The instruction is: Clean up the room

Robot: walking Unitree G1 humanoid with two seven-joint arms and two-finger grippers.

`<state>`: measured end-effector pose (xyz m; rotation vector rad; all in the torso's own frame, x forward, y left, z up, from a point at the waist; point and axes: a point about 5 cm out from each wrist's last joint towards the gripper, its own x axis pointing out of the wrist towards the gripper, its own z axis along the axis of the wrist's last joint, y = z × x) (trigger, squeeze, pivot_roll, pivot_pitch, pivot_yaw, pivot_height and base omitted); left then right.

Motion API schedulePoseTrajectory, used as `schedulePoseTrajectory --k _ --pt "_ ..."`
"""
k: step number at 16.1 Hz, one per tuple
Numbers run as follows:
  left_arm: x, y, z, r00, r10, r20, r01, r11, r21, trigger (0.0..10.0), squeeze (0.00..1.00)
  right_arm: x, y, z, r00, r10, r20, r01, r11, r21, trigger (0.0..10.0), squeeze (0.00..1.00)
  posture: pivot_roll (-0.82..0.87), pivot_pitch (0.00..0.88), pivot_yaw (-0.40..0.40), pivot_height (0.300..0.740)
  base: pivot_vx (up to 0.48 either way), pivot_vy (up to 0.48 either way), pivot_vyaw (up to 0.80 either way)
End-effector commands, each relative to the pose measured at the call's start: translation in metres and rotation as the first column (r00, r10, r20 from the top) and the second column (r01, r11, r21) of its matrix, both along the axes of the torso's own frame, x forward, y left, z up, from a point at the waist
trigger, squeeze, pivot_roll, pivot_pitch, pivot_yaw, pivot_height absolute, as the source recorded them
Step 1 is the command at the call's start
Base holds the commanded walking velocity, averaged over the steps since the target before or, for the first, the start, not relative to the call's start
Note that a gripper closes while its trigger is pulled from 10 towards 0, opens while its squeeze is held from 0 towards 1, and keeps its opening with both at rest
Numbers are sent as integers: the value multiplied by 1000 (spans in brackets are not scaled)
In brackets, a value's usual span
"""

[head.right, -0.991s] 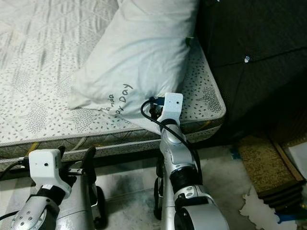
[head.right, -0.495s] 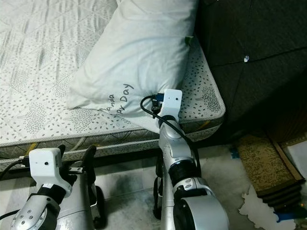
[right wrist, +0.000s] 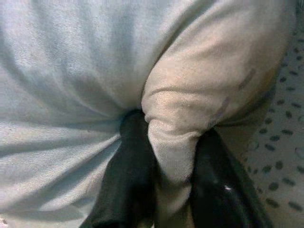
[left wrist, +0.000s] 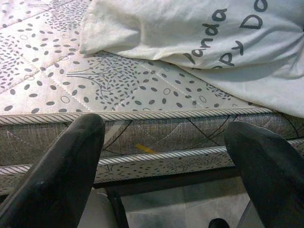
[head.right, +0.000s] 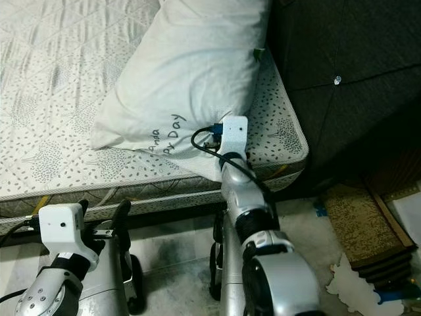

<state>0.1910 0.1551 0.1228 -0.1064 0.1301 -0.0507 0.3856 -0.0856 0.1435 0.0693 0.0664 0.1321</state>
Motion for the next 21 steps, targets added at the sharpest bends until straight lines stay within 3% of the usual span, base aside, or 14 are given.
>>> schedulePoseTrajectory --k 1,2,6,16,21 --pt "-3 0 -2 1000 1 -19 -1 1000 2 10000 0 2 -5 3 1000 -15 10 15 1000 -7 0 0 -6 364 -61 553 0 0 0" --pt "-2 0 -2 1000 2 -16 -2 1000 2 10000 0 11 -24 16 998 -45 42 47 998 -42 0 0 -9 361 -61 553 0 0 0" --pt "0 0 -2 1000 6 -10 -6 1000 6 10000 0 21 -62 37 989 -108 99 118 987 -108 0 0 -8 349 -60 553 0 0 0" --pt "6 2 0 1000 9 10 -9 1000 21 10000 0 30 -117 92 953 -192 234 240 951 -196 0 0 -1 323 -50 553 0 0 0" --pt "8 4 0 1000 11 17 -11 1000 26 10000 0 27 -142 107 933 -240 267 301 927 -221 0 0 0 317 -46 553 0 0 0"
